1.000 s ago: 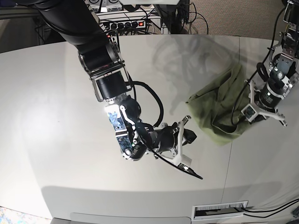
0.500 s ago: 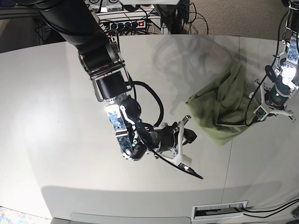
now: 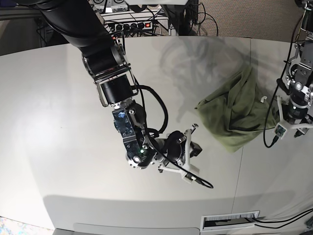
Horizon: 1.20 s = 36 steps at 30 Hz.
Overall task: Fold the T-shirt properly
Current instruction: 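Lower the left gripper onto the bundle and grasp its loose fabric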
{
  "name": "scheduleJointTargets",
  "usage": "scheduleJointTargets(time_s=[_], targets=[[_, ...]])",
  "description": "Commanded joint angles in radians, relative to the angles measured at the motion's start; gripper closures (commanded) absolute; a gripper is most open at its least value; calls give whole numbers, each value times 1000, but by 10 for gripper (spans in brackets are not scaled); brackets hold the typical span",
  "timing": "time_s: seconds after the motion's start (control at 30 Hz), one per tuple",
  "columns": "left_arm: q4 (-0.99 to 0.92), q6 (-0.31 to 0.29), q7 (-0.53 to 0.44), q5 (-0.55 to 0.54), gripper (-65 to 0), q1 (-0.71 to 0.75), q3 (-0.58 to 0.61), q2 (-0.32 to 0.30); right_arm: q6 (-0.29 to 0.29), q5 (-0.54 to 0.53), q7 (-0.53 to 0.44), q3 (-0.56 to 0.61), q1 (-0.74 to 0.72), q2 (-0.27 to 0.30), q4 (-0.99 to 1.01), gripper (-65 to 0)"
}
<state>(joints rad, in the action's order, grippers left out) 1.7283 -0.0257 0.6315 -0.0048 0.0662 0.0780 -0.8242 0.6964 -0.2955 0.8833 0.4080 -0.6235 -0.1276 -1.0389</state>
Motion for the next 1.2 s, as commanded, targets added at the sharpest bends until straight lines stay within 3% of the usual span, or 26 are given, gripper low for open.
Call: scheduleJointTargets(time_s=[0.0, 0.1, 0.23, 0.37, 0.53, 0.67, 0.8, 1.0, 1.17], targets=[[56, 9, 1, -48, -203, -14, -10, -26, 2, 5, -43, -2, -39, -14, -17, 0], [183, 7, 50, -192, -67, -8, -10, -27, 2, 45, -79, 0, -43, -14, -16, 0], [299, 6, 64, -240, 0, 27, -10, -24, 2, 47, -128, 0, -45, -14, -16, 0], [346, -1, 78, -311, 0, 101, -10, -13, 2, 53, -129, 7, -42, -14, -14, 0], [347, -27, 56, -357, 0, 184, -10, 45, 2, 32, -72, 49, -30, -14, -13, 0], [352, -28, 69, -409, 0, 190, -10, 88, 2, 81, -126, 126, -22, -14, 4, 0], [353, -80, 69, -464, 0, 201, -10, 132, 2, 129, -145, 209, -21, -14, 27, 0], [320, -85, 2, -446, 0, 281, -10, 196, 2, 128, -163, 228, -13, -14, 32, 0], [215, -85, -80, -389, 0, 285, -10, 209, 2, 92, -130, 228, 10, -14, 32, 0]])
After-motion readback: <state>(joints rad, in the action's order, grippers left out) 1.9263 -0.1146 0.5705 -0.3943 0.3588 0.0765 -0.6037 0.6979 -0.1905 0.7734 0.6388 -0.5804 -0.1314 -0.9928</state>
